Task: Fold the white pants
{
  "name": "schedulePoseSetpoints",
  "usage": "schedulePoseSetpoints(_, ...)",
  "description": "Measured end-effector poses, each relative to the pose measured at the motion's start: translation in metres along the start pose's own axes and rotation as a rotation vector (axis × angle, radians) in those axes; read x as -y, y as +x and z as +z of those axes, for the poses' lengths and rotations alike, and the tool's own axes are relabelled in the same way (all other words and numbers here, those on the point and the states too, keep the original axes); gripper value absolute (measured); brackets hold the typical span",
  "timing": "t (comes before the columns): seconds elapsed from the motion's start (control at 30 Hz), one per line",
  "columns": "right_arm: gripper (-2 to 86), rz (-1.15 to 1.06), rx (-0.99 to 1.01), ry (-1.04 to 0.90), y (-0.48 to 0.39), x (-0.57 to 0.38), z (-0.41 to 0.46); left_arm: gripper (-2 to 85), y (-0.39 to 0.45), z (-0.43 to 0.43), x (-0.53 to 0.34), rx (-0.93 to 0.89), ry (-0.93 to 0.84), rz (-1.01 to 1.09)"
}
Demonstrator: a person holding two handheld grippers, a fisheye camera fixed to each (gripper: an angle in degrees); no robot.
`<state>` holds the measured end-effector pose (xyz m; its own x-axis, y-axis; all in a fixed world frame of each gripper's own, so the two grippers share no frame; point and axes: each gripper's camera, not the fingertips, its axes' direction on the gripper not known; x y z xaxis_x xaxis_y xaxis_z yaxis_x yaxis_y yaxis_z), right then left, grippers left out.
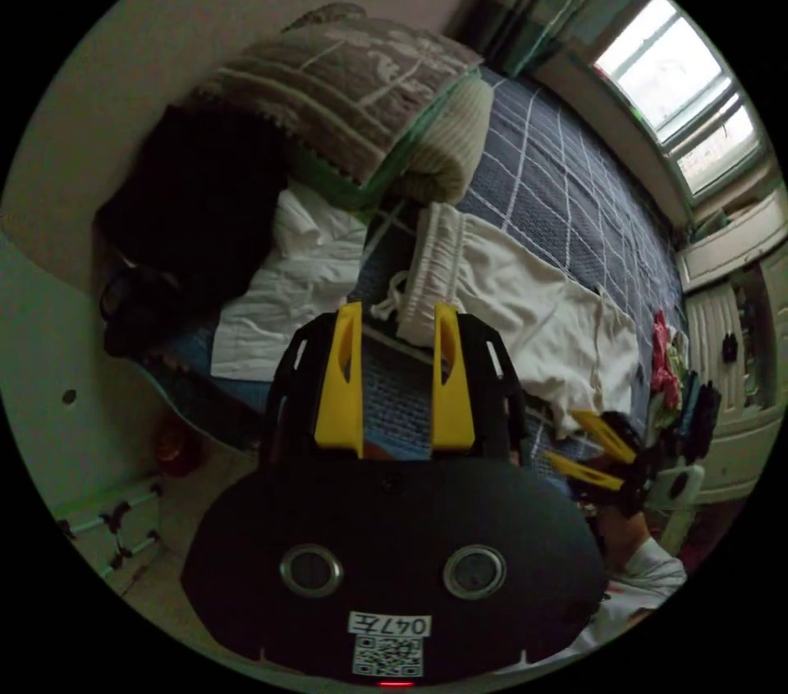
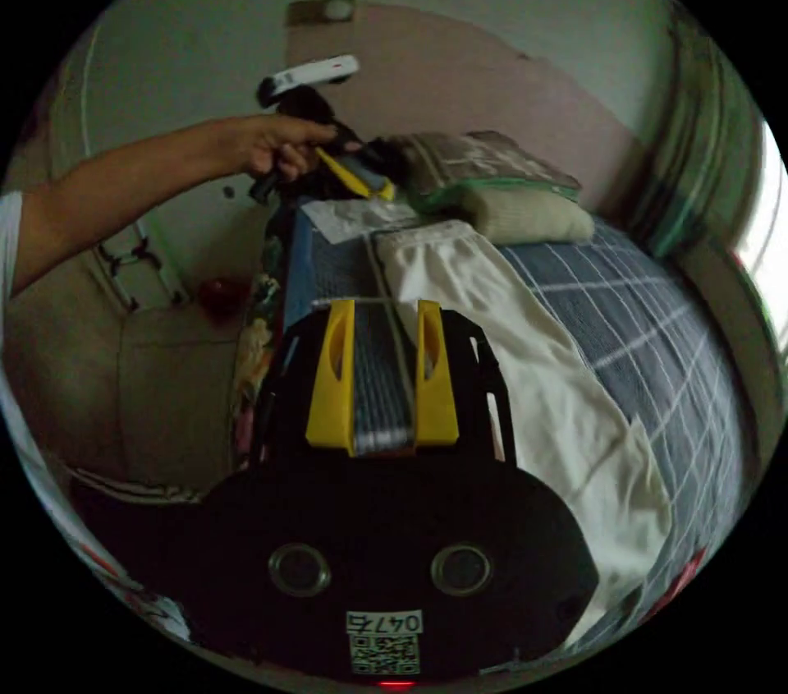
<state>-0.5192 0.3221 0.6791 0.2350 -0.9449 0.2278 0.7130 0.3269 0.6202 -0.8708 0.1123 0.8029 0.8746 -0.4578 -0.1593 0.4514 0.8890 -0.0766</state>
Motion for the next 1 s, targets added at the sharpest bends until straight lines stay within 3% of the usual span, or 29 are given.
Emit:
schedulePoseSetpoints(0.23, 8.8, -0.301, -0.225, -0.163, -0.057, 0.084, 0.105, 13.5, -0.057, 0.003, 0.021, -0.112, -0.009, -0.053)
schedulePoseSetpoints(0.3, 7.6, -0.425, -0.340, -0.300, -0.075, 0.088, 0.147, 13.5, -0.073, 0.003, 0.019, -0.145, -0.004, -0.072)
schedulePoseSetpoints(0.37, 4.7, -0.470, -0.371, -0.302, -0.086, 0.085, 0.159, 13.5, -0.088, 0.005, 0.014, -0.139, 0.008, -0.083)
schedulePoseSetpoints(0.47, 1.7, -0.393, -0.424, -0.198, -0.092, 0.084, 0.142, 13.7, -0.105, 0.018, 0.008, -0.194, -0.001, -0.110)
schedulePoseSetpoints(0.6, 1.0, -0.082, -0.291, -0.058, -0.063, 0.076, 0.097, 16.5, -0.112, 0.042, 0.019, -0.320, -0.047, -0.153)
schedulePoseSetpoints(0.77, 0.9, -0.050, -0.291, 0.002, -0.063, 0.057, 0.075, 16.9, -0.104, 0.054, 0.042, -0.365, -0.054, -0.160)
schedulePoseSetpoints(0.87, 1.0, -0.090, -0.340, 0.036, -0.075, 0.052, 0.064, 13.7, -0.095, 0.064, 0.058, -0.393, -0.082, -0.166)
schedulePoseSetpoints(1.0, 1.0, -0.095, -0.348, 0.048, -0.081, 0.047, 0.054, 0.8, -0.105, 0.061, 0.078, -0.426, -0.010, -0.236)
